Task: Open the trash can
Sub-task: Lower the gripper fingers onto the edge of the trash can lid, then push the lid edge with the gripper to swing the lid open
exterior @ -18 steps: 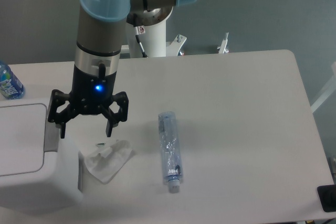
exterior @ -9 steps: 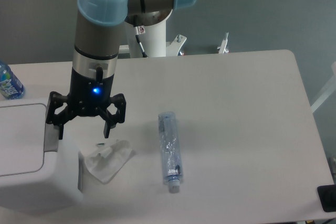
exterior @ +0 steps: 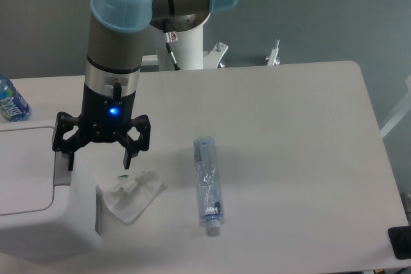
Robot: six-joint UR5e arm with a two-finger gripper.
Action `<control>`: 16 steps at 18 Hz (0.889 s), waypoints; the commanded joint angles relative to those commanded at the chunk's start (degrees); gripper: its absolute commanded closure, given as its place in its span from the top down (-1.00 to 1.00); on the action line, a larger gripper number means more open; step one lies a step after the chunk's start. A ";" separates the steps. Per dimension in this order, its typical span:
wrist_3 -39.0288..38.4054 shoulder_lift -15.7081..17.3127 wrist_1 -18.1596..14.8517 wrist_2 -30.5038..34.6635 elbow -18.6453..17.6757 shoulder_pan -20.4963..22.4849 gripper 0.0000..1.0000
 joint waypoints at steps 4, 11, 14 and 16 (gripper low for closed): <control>0.00 -0.26 0.00 0.17 0.00 -0.18 1.00; 0.09 -0.62 0.00 0.18 -0.09 -0.18 1.00; 0.09 -0.62 0.09 0.18 -0.35 -0.18 1.00; 0.09 -0.62 0.09 0.18 -0.35 -0.18 1.00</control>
